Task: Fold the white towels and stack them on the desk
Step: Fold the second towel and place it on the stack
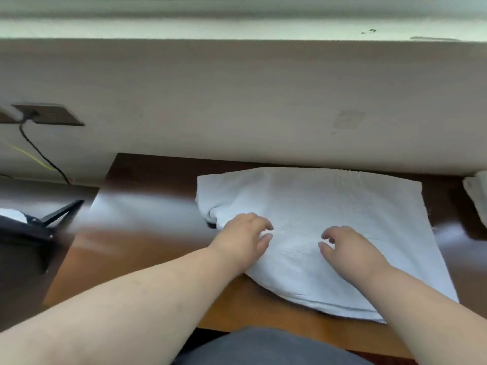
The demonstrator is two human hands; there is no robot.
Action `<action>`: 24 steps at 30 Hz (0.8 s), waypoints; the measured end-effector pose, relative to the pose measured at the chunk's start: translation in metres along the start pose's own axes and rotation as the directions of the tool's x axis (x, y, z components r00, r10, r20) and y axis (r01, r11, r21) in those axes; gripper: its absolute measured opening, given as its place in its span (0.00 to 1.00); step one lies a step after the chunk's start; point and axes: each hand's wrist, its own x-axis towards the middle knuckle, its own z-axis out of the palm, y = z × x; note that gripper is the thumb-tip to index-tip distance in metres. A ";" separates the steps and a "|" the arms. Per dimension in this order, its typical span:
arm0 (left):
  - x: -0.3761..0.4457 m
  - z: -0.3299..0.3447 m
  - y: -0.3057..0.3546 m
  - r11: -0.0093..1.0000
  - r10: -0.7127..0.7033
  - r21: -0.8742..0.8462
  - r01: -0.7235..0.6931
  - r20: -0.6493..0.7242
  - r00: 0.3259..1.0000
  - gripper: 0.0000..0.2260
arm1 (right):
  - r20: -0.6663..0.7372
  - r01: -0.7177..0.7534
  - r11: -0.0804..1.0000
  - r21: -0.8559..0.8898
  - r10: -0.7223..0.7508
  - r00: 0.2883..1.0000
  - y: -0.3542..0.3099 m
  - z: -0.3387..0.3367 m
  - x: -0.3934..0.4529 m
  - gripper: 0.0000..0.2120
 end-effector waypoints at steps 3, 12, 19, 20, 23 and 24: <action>0.018 -0.023 -0.054 0.933 -0.330 -0.237 0.272 -0.257 0.908 0.15 | -0.118 0.197 0.967 0.161 -0.179 0.977 -0.087 0.008 -0.001 0.12; 0.089 -0.052 -0.193 0.580 -0.637 -0.551 0.600 0.153 0.755 0.41 | 0.011 0.100 0.991 0.084 -0.101 0.995 -0.254 0.056 0.063 0.20; 0.095 -0.072 -0.187 0.780 -0.211 -0.581 0.233 0.106 0.972 0.08 | -0.140 0.051 0.994 0.092 -0.038 0.989 -0.279 0.037 0.120 0.31; 0.091 -0.076 -0.184 0.806 -0.135 -0.577 0.132 0.038 0.990 0.08 | -0.151 0.113 0.989 0.098 -0.097 0.984 -0.284 0.025 0.127 0.34; 0.086 -0.089 -0.182 0.801 -0.071 -0.598 0.032 -0.043 0.997 0.08 | -0.013 0.174 0.984 0.031 -0.173 0.985 -0.296 -0.010 0.145 0.29; 0.085 -0.092 -0.184 0.772 -0.077 -0.634 0.049 -0.017 0.997 0.09 | 0.024 0.161 0.986 -0.036 -0.161 0.987 -0.299 -0.018 0.148 0.19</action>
